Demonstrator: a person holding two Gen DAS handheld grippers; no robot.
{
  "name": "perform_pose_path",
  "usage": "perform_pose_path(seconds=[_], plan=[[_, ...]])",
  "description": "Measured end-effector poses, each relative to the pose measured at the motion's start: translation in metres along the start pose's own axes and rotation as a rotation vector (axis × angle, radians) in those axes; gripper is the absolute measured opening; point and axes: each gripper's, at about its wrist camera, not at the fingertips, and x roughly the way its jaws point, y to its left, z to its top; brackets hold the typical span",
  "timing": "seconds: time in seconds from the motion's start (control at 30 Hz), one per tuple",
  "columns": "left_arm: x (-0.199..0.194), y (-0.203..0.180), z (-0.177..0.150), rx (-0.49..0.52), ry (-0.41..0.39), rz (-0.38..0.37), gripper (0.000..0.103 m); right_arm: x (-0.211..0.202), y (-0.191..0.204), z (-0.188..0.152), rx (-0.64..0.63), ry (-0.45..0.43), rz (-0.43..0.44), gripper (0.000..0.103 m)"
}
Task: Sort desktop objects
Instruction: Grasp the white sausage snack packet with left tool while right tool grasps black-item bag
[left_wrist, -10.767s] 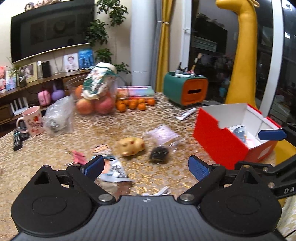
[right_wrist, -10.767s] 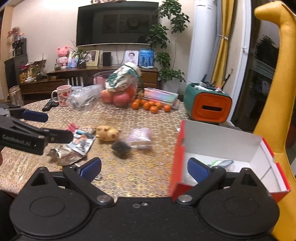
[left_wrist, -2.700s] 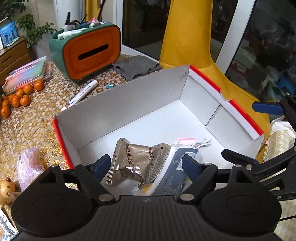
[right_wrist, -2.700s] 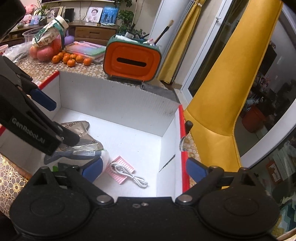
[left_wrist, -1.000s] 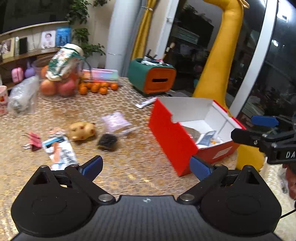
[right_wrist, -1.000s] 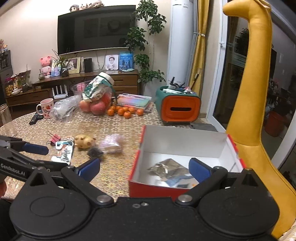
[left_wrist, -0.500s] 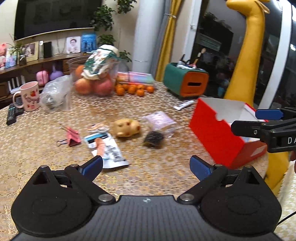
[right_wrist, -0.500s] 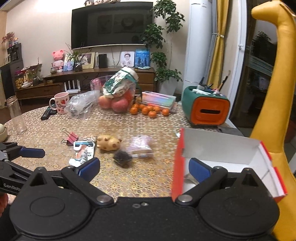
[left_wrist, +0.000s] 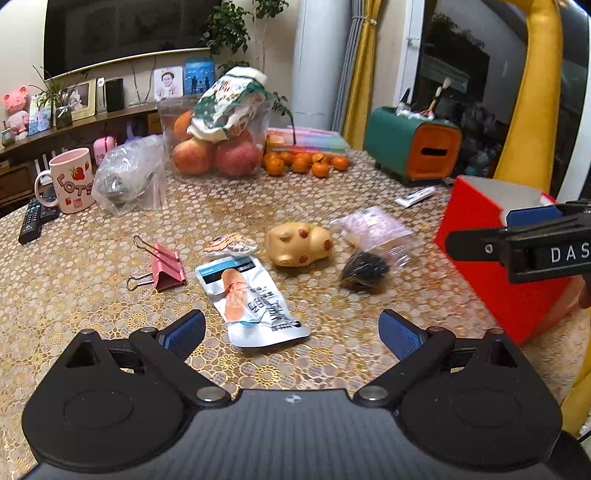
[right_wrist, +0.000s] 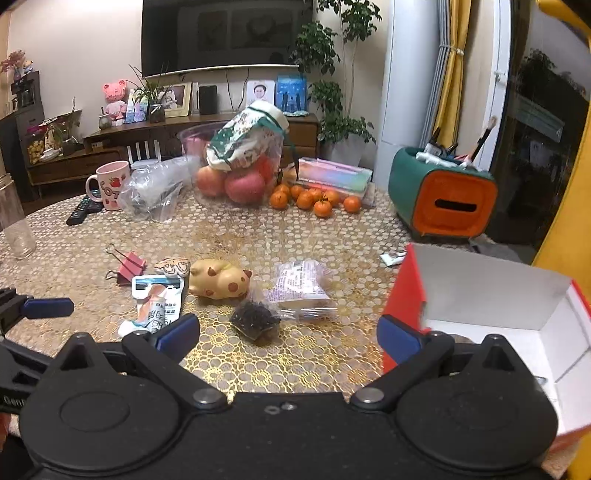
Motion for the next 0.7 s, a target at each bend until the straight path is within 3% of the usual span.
perform_pose_path(seconds=[0.37,0.7], plan=[[0.053,0.015,0.001,-0.09,0.032,0.082,0.101,0.057,0.011,-0.001,-0.002,0.04,-0.005,0.1],[0.088,0.026,0.008,-0.153,0.032,0.136,0.1,0.094,0.007,-0.003,0.107,0.099,-0.006,0.096]])
